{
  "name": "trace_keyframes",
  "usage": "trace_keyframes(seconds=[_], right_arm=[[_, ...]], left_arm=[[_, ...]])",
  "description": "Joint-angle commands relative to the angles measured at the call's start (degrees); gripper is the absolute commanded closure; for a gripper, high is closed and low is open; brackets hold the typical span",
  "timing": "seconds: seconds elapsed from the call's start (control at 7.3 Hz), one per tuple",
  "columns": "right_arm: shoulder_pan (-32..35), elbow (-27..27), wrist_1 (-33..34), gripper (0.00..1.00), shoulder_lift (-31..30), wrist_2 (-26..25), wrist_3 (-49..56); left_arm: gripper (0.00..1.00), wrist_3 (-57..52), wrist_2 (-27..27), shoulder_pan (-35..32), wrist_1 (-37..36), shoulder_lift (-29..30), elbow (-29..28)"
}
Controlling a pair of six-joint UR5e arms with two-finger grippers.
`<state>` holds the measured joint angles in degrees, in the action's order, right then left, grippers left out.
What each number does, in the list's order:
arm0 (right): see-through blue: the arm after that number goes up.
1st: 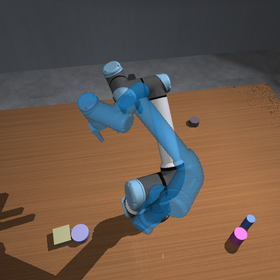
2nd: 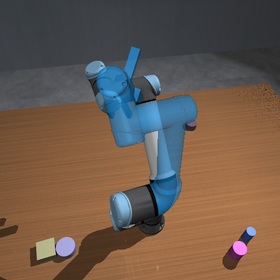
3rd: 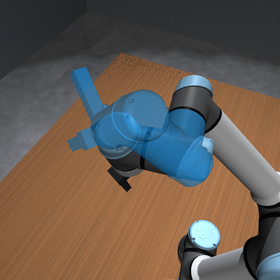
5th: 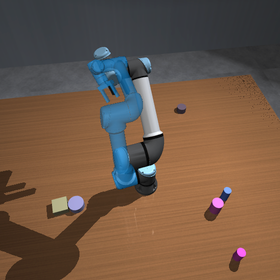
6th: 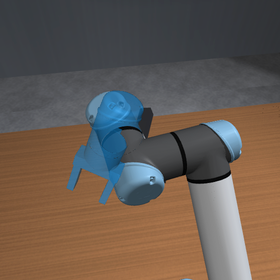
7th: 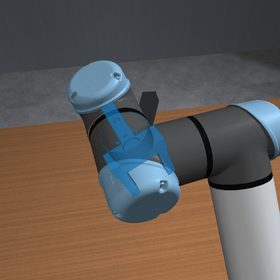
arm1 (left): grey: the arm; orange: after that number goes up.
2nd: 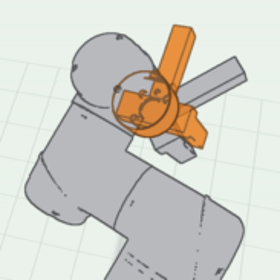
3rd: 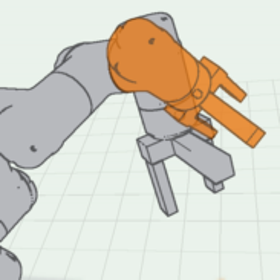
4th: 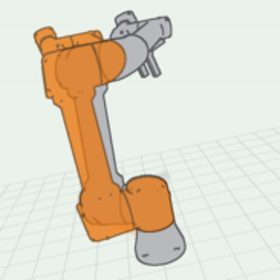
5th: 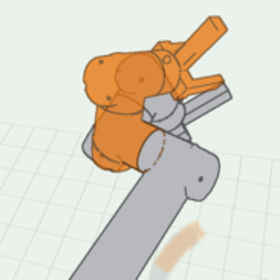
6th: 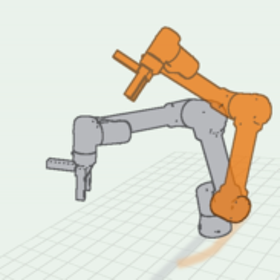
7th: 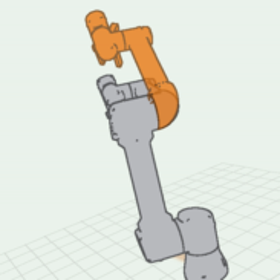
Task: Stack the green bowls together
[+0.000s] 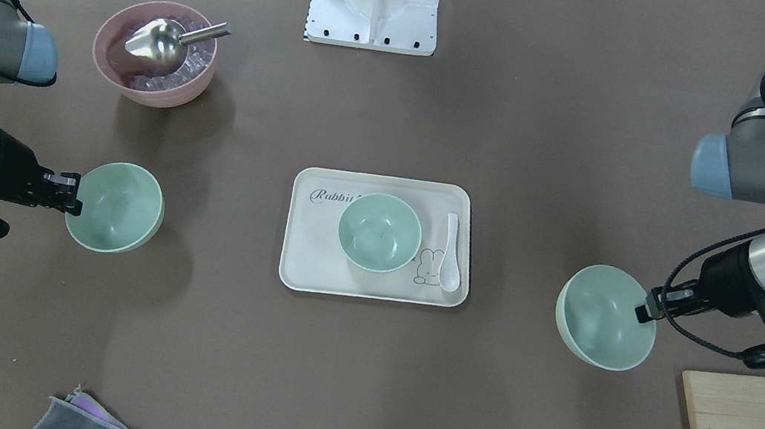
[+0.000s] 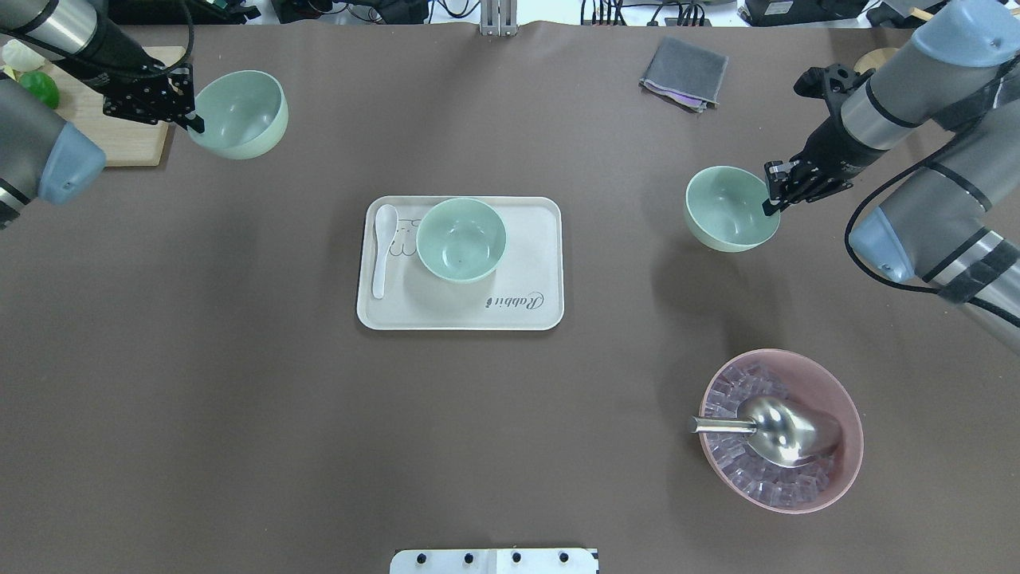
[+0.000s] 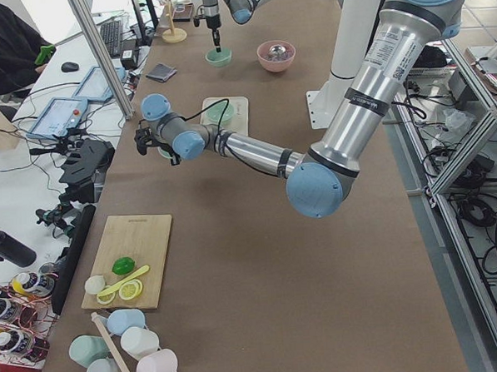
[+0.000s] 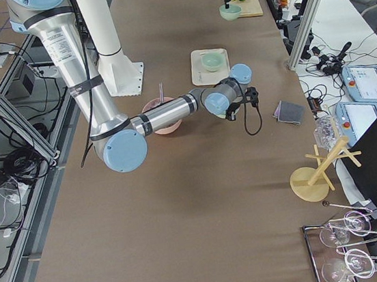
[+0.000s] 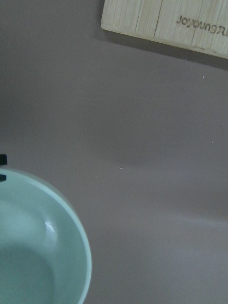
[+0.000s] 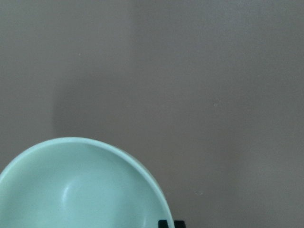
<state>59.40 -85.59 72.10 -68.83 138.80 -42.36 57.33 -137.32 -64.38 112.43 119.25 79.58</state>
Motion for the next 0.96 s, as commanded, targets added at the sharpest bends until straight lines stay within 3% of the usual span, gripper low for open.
trace_keyframes(seconds=[0.0, 0.41, 0.82], right_arm=[[1.77, -0.02, 0.06, 1.00, 1.41, 2.35, -0.18], [1.60, -0.02, 0.06, 1.00, 4.13, 2.26, -7.18], [1.33, 0.07, 0.06, 1.00, 5.63, 2.26, -10.90]], left_arm=[[1.00, 5.65, 4.85, 5.46, -0.02, 2.64, 1.44], [1.00, 12.45, 11.36, 11.89, -0.11, 6.60, 2.59], [1.00, 17.20, 14.53, 16.90, -8.70, 12.14, 4.87]])
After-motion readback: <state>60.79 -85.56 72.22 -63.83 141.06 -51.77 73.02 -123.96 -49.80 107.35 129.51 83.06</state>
